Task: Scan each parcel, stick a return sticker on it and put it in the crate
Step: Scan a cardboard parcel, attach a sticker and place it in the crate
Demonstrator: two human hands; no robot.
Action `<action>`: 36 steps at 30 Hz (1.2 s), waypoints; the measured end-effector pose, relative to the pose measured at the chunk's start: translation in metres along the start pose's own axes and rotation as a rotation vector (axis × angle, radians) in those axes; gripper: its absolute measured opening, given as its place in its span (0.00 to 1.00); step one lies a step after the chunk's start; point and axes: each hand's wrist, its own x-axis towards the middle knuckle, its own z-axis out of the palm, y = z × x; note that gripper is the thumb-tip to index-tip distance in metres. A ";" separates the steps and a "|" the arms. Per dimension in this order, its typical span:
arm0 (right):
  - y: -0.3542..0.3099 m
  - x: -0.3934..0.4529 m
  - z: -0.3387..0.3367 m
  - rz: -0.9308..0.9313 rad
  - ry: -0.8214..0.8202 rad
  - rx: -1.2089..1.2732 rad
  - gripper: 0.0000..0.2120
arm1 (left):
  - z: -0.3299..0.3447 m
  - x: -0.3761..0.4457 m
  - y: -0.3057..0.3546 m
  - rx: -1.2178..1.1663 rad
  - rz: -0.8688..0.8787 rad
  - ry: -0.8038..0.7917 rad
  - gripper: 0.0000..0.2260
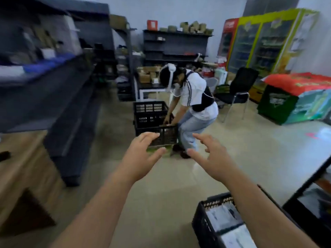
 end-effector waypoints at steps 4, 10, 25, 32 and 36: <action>-0.070 0.068 0.078 -0.212 -0.153 0.025 0.27 | -0.077 -0.026 -0.074 0.120 -0.190 0.118 0.23; -0.144 0.150 0.198 -0.462 -0.388 0.157 0.30 | -0.156 -0.070 -0.156 0.271 -0.507 0.308 0.23; -0.283 0.272 0.384 -0.864 -0.873 0.339 0.30 | -0.223 -0.075 -0.257 0.422 -1.055 0.601 0.25; -0.370 0.305 0.488 -0.946 -0.957 0.328 0.30 | -0.273 -0.079 -0.343 0.421 -1.131 0.685 0.25; -0.434 0.322 0.544 -0.954 -1.004 0.328 0.29 | -0.329 -0.085 -0.400 0.408 -1.147 0.733 0.25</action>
